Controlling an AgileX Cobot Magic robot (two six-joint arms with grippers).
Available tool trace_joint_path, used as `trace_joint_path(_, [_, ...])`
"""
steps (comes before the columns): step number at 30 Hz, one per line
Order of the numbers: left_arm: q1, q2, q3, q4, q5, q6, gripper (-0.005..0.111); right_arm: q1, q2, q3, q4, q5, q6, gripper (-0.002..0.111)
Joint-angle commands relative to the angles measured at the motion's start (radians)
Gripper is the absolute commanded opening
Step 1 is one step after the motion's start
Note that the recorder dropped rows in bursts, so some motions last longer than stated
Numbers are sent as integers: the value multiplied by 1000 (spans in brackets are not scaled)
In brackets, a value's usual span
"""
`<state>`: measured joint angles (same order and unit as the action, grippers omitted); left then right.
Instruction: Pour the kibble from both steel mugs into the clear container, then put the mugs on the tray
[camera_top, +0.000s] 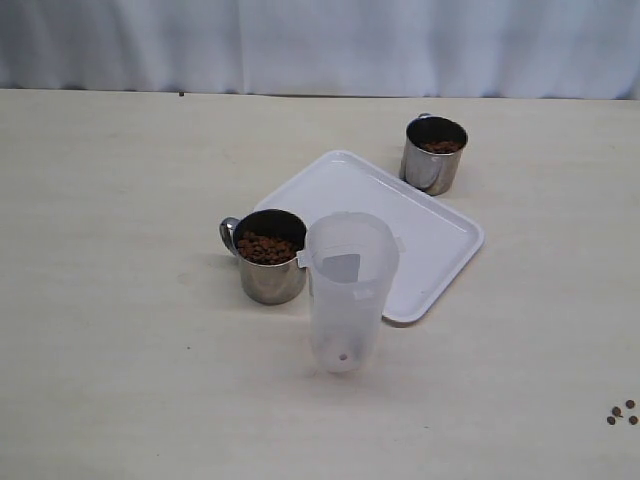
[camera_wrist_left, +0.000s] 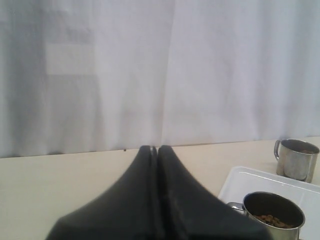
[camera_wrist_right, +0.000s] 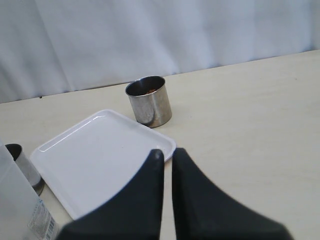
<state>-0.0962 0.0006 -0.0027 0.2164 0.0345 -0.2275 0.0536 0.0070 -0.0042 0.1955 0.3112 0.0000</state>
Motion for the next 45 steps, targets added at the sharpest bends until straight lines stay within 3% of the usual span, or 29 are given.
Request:
trace_joint_path(1, [-9,-1,3,6,-17,-6,0,-6,1,4,2,-15,-7,5])
trace_joint_path(24, [-9,-1,3,-52,41,-9,0,-6,1,4,2,-15,-7,5])
trace_joint_path(33, [-9,3,3,-54,-117,-85,0,-6,1,4,2,-15,-7,5])
trace_joint_path(38, [-9,116,3,-26,-124,-85,0,-6,1,4,2,-15,-7,5])
trace_joint_path(42, [-9,174,3,95,-146,-83,0,-6,1,4,2,-15,-7,5])
trace_joint_path(45, [-9,179,3,58,-138,-92,0,-6,1,4,2,-15,-7,5])
